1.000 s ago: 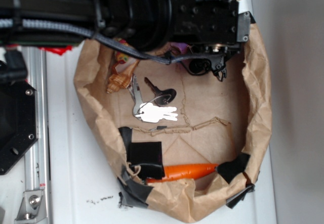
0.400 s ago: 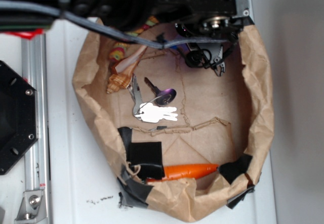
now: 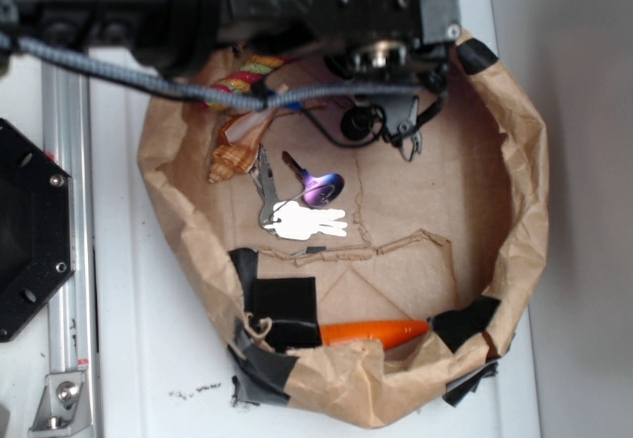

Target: Grab the multicolored rope.

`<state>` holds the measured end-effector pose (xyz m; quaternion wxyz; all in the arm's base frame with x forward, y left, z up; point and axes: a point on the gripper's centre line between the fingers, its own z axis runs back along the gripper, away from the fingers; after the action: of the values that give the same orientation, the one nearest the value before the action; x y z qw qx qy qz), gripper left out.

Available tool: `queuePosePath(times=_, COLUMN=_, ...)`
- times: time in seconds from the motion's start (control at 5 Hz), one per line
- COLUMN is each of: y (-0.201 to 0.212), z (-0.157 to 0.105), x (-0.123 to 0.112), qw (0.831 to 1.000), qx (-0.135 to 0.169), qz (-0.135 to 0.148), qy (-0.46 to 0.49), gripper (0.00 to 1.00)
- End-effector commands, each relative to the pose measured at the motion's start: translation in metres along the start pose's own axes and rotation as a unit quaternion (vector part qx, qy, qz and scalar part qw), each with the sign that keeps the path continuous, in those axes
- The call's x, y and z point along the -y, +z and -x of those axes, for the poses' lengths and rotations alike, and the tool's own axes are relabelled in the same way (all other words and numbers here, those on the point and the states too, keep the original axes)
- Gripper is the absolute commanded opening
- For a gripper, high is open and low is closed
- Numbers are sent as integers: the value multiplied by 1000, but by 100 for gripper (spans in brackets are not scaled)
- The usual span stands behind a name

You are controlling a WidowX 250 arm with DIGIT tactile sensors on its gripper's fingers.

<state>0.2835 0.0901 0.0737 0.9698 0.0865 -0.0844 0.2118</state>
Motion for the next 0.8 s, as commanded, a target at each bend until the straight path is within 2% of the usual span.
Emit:
queuePosePath(times=0.0, y=12, z=-7, x=7, qw=1000, qx=22, qz=-8, qy=1, gripper=0)
queuePosePath(times=0.2, y=7, z=-7, x=7, qw=999, qx=26, qz=-22, qy=0, gripper=100)
queuePosePath(times=0.6, y=3, z=-8, x=8, qw=999, qx=28, qz=-26, qy=-1, gripper=100)
